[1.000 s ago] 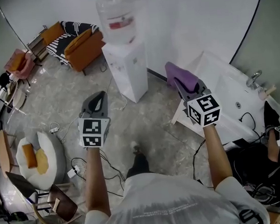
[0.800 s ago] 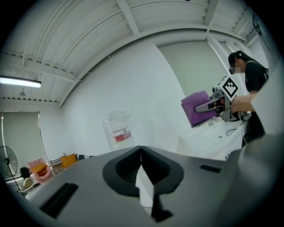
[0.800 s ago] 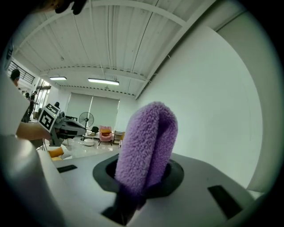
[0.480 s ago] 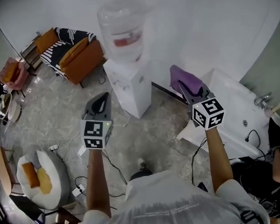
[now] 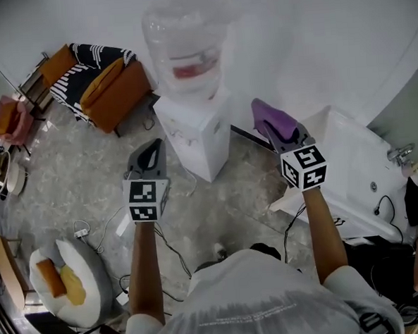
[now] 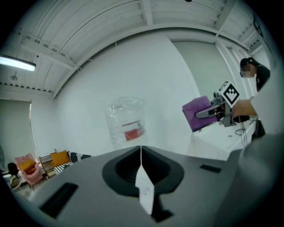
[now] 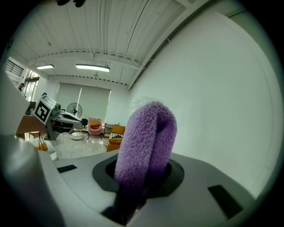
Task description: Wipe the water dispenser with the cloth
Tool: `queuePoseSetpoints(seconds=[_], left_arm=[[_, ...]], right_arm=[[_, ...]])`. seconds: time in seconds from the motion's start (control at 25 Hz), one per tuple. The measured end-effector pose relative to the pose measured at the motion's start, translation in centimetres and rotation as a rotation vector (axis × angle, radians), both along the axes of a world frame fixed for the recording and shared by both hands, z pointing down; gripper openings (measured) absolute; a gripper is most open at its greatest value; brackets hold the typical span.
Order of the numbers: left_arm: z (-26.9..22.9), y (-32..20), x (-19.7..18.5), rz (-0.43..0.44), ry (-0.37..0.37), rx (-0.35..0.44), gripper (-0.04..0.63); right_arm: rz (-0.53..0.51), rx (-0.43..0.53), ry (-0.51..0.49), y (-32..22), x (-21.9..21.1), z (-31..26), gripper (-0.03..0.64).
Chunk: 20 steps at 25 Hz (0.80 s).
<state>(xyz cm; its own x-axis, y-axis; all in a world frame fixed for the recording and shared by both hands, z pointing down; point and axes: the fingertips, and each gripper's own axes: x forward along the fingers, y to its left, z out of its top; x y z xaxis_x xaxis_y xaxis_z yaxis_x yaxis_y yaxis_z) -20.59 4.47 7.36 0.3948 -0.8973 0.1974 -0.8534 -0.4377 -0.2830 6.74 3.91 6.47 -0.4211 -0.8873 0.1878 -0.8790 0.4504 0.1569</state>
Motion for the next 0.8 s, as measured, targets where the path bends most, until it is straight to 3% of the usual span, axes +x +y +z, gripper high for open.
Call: queuePoseSetpoints(seconds=[0.36, 0.64, 0.8], left_arm=[[3.8, -5.5, 0.8, 0.008, 0.018, -0.092, 0.018], [7.2, -9.9, 3.4, 0.004, -0.014, -0.186, 0.018], [9.2, -12.5, 5.3, -0.013, 0.024, -0.222, 0.018]], right_arm=[[0.051, -0.095, -0.001, -5.2, 1.5, 4.4, 0.084], [0.050, -0.176, -0.015, -11.6, 3.5, 8.8, 0.084], [0.062, -0.223, -0.026, -15.6, 5.1, 11.9, 0.084]])
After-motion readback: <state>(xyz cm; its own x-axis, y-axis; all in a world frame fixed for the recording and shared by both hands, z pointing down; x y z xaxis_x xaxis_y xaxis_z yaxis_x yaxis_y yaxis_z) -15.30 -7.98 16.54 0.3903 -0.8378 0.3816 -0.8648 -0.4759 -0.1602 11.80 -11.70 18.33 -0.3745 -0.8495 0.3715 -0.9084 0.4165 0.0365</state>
